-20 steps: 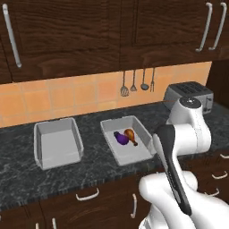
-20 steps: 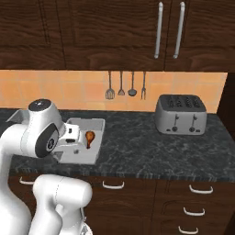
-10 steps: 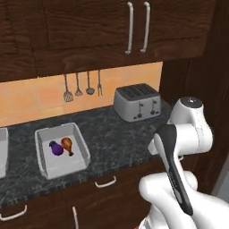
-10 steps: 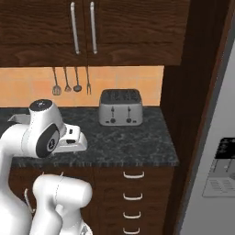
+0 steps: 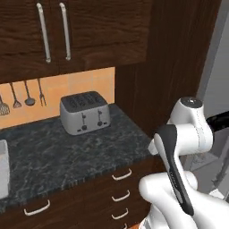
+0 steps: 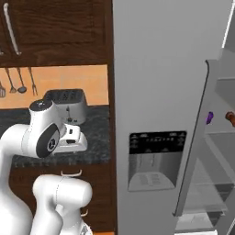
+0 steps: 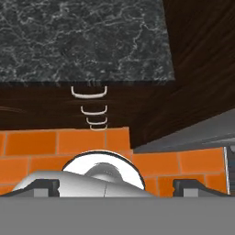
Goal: Place one eggplant and one chicken drumstick in each tupperware on the nearby counter, to pack two identical lunches.
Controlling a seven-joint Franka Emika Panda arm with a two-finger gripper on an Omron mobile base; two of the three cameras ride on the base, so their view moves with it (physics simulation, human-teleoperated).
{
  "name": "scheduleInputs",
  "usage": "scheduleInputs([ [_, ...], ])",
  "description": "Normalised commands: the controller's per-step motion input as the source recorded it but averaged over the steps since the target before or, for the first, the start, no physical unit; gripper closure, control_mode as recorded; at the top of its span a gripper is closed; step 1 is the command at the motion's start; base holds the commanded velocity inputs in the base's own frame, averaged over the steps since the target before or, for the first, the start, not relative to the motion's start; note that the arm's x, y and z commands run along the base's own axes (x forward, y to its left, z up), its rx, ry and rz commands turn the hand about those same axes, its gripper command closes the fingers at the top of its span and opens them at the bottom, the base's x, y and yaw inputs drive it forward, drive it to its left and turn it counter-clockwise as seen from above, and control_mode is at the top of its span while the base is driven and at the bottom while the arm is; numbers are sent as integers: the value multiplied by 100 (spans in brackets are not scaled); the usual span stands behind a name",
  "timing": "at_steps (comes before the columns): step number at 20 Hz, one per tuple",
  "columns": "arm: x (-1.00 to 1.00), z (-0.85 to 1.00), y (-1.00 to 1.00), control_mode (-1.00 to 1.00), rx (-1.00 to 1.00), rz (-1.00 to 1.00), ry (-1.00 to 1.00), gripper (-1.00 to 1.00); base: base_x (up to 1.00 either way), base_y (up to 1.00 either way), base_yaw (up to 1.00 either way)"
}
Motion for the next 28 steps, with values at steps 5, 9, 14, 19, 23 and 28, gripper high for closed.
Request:
scheduleInputs([
  [5,0,0,0,100,0,0,0,-100,-3,-100,-15],
  [9,0,0,0,100,0,0,0,-100,0,-100,-13],
  [14,0,0,0,100,0,0,0,-100,24,-91,-3],
  [19,0,0,0,100,0,0,0,-100,45,-92,0],
  [23,0,0,0,100,0,0,0,-100,27,-100,-15],
  [28,0,0,0,100,0,0,0,-100,1,-100,-25],
])
